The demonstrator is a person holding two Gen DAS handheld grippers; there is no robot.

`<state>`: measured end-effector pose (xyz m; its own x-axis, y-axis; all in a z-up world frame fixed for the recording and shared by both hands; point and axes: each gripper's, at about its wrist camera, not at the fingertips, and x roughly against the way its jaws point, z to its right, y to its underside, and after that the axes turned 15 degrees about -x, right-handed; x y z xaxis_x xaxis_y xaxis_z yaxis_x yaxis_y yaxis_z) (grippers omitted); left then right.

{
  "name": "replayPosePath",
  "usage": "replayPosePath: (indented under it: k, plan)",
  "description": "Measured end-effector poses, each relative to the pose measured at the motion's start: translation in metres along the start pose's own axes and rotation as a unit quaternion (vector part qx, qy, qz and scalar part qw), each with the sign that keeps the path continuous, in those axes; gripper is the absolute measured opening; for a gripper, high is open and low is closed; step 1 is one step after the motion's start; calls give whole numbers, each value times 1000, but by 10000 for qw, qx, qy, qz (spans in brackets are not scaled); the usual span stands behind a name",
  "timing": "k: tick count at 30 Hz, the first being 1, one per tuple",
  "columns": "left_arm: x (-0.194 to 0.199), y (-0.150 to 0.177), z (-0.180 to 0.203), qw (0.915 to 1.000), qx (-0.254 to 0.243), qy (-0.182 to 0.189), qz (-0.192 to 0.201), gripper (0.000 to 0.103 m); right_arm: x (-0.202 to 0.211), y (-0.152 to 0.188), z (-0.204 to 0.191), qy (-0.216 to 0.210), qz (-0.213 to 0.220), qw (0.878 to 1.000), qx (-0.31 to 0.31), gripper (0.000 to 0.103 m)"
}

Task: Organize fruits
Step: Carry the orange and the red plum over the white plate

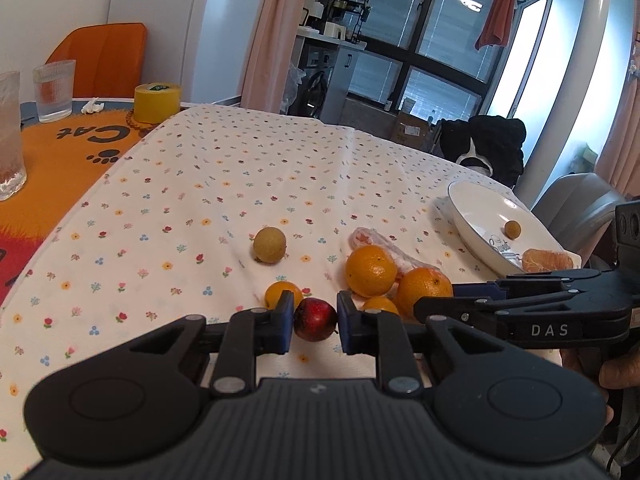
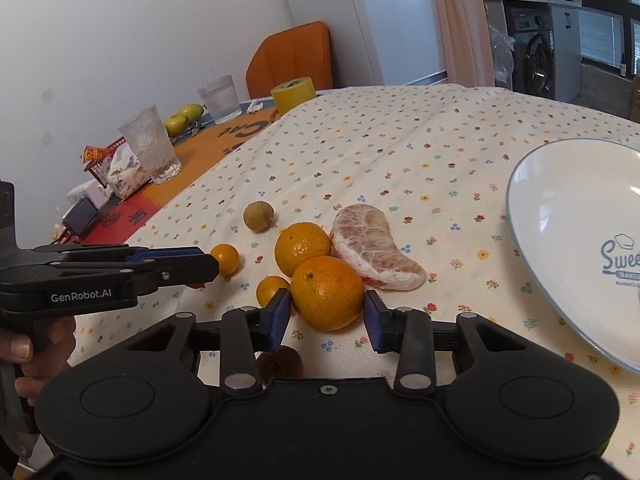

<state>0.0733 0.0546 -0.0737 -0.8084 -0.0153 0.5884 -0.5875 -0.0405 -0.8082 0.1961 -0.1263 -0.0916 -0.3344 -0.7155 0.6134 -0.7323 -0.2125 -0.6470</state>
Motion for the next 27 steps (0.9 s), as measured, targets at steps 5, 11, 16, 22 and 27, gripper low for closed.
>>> replayPosePath:
  k: [5, 11, 16, 22, 27]
  plan:
    - [1, -5, 8, 10000, -70, 26, 44, 21, 10, -1, 6, 29, 102, 9999, -54, 37]
    - [-1, -14, 19, 9997, -201, 99, 112, 21, 24, -5, 15, 88, 285, 9995, -140, 37]
    - [-2, -24, 28, 9992, -293, 161, 208, 21, 38, -8, 24, 165, 464, 9986, -202, 37]
    - [-5, -37, 42, 9983, -434, 261, 300, 21, 53, -10, 35, 276, 659, 9970, -298, 37]
    - [-8, -46, 52, 9972, -538, 358, 379, 21, 64, -10, 44, 381, 790, 9955, -364, 37]
